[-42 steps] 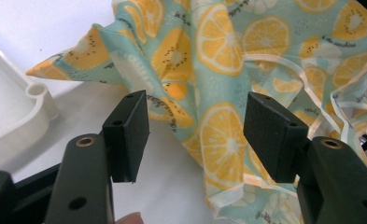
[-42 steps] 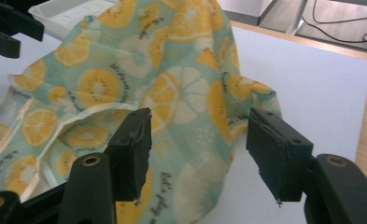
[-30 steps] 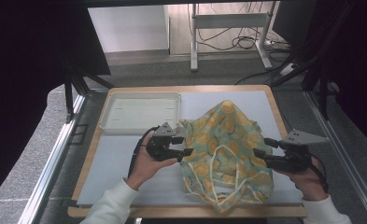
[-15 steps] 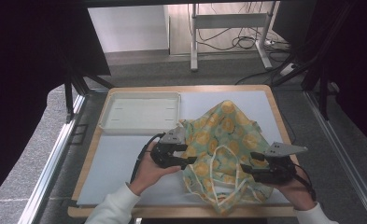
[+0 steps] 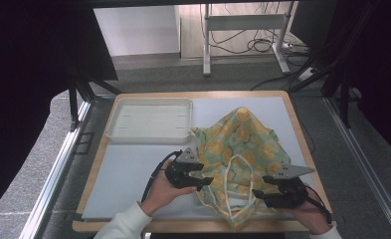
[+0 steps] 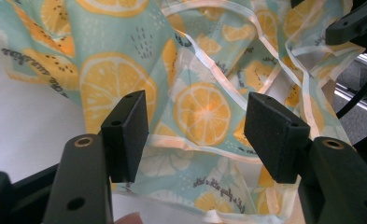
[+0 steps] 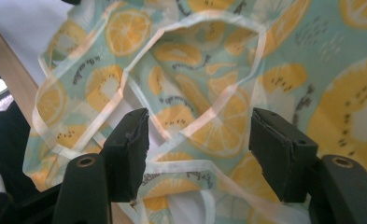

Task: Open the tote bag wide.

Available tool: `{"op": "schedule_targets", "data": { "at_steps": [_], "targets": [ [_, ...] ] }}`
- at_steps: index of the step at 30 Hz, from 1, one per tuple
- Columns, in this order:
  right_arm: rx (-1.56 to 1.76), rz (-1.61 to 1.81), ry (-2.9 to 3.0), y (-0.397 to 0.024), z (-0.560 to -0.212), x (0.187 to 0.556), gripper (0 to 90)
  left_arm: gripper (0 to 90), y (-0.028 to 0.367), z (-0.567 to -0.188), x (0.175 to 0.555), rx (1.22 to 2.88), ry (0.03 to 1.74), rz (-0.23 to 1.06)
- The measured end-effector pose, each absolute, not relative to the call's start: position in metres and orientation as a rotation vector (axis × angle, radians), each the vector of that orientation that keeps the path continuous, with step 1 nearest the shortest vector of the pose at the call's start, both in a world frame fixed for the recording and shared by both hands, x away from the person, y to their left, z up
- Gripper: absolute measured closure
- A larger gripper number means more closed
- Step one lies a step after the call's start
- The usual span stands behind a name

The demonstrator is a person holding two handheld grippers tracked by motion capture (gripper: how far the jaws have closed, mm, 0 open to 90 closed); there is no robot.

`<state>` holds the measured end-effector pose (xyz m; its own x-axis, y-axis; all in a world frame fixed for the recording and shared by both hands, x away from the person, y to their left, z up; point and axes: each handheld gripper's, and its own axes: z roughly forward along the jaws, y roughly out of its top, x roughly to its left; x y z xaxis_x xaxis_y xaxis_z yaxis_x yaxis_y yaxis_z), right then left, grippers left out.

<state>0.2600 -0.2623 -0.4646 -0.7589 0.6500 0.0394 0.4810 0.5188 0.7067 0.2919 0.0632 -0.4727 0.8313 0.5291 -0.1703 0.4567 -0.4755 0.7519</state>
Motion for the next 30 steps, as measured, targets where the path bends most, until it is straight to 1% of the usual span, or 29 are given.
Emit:
{"op": "schedule_targets", "data": {
  "at_steps": [8,11,14,15,18,23,30],
  "targets": [
    [0.982,1.055,2.548,-0.263,-0.474,0.263,37.8,38.8,0.051,-0.482,0.284,2.197,0.697,0.092],
    [0.988,1.051,2.552,-0.263,-0.476,0.264,37.8,35.4,0.040,-0.490,0.283,2.247,0.679,0.064],
    [0.995,1.045,2.560,-0.262,-0.478,0.265,37.8,29.6,0.029,-0.501,0.282,2.306,0.662,0.048],
    [0.994,1.043,2.564,-0.262,-0.479,0.265,37.8,26.4,0.026,-0.504,0.282,2.322,0.660,0.045],
    [0.995,1.039,2.570,-0.261,-0.480,0.265,37.8,24.6,0.020,-0.510,0.283,2.357,0.648,0.069],
    [0.995,1.032,2.577,-0.260,-0.481,0.265,37.8,23.6,0.012,-0.517,0.281,2.424,0.599,0.080],
    [0.997,1.031,2.579,-0.261,-0.481,0.265,37.8,23.8,0.014,-0.515,0.280,2.422,0.588,0.070]
  ]
}}
